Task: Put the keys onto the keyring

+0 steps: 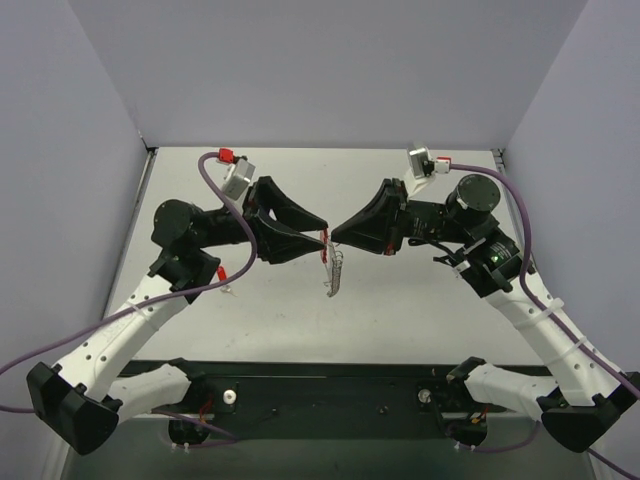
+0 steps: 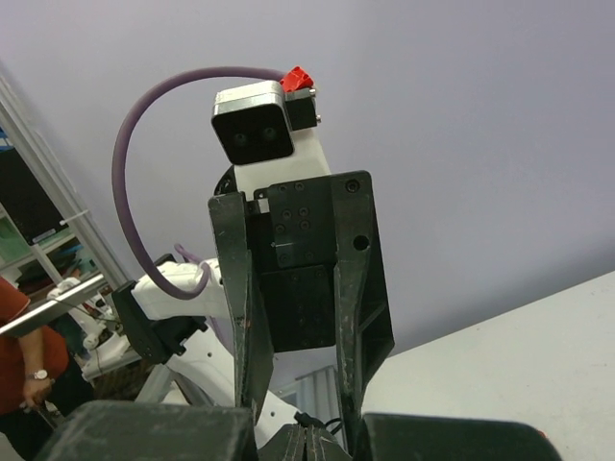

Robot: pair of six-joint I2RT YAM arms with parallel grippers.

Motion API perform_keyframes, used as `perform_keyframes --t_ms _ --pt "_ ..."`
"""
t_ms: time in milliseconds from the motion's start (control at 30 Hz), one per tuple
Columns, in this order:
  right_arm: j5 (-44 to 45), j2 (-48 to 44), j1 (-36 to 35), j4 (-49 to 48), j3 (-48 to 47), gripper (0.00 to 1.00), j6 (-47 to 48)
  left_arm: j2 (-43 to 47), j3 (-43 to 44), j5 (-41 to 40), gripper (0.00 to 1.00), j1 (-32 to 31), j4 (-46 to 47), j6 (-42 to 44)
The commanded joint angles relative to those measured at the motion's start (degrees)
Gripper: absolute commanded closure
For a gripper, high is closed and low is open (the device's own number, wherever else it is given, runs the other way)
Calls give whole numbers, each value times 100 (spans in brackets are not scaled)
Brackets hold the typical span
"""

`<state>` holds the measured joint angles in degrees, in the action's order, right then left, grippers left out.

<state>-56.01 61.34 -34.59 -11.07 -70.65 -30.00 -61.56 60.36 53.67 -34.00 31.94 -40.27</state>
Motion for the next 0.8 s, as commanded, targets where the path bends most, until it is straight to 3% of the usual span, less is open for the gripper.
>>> perform_keyframes --t_ms 0,633,767 --pt "28 -166 -4 -633 -98 100 11 -84 125 135 46 -63 181 -60" --pt "951 -562 -13 -2171 675 100 -595 -260 275 -234 53 -397 242 28" --pt "943 -536 -13 -2268 711 100 -639 -295 310 -348 58 -450 304 28"
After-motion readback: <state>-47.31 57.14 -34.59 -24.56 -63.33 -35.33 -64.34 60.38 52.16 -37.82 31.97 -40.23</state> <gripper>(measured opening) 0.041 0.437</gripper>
